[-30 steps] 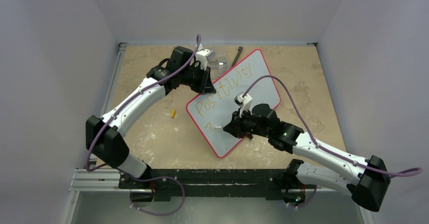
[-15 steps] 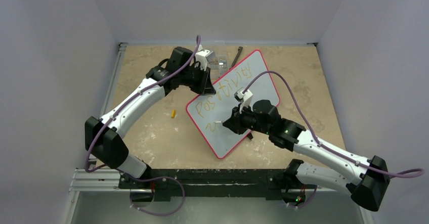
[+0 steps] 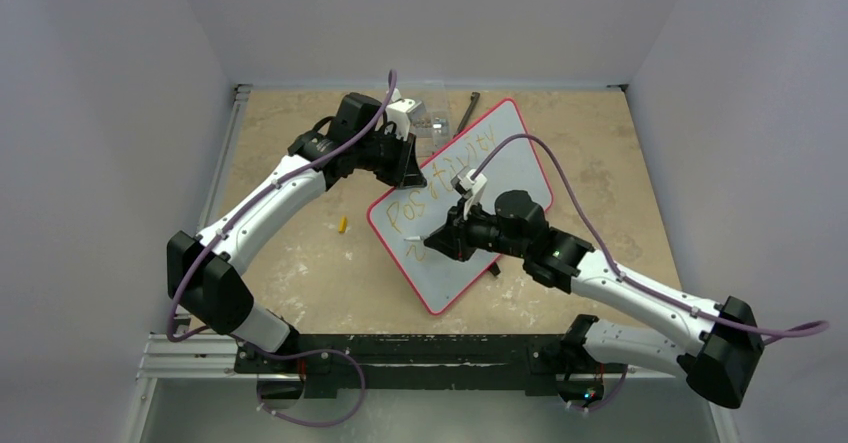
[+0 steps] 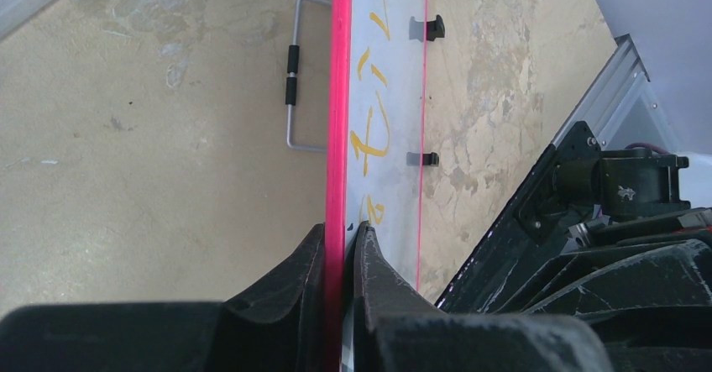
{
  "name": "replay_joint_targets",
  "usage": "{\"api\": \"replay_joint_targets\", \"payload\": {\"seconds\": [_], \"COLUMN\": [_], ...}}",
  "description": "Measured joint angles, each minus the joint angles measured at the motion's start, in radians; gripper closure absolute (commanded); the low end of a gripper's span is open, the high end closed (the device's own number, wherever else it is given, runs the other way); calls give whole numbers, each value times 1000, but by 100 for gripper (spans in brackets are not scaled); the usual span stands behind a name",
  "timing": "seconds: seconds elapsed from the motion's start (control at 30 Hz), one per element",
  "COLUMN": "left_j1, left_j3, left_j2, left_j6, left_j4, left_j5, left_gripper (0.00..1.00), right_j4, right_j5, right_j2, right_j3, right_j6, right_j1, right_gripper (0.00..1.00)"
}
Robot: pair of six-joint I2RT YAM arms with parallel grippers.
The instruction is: Write a sentence on the whiteboard
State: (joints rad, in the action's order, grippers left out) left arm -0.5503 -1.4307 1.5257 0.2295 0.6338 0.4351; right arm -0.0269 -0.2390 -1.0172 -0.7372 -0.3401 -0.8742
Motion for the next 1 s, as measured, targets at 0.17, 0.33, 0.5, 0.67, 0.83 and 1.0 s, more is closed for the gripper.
{"api": "replay_joint_targets", "payload": {"seconds": [0.17,0.33,0.5,0.67,0.83,1.0], "left_j1": [1,1,1,1,1,0], "left_j3": [0,1,2,2,2,2], "left_j2": [0,-1,-2,-2,-2,-3], "left_j6": [-3,-4,-3,-3,-3,0], "left_j4": [1,1,1,1,1,1], "left_j5": [-1,-1,-1,-1,-1,0], "left_gripper": [100,100,100,100,100,100], "right_j4": [33,33,28,22,10,-28], "right_j5": [3,17,67,98,109,127], "right_j2": [-43,-42,-22,-7,-2,29], "right_j3": [-5,-5,-3,8,8,8], "right_j6": [0,0,1,0,1,3], "right_j1": [0,-2,-3,-3,-3,-2], "right_gripper": [100,100,100,100,100,100]}}
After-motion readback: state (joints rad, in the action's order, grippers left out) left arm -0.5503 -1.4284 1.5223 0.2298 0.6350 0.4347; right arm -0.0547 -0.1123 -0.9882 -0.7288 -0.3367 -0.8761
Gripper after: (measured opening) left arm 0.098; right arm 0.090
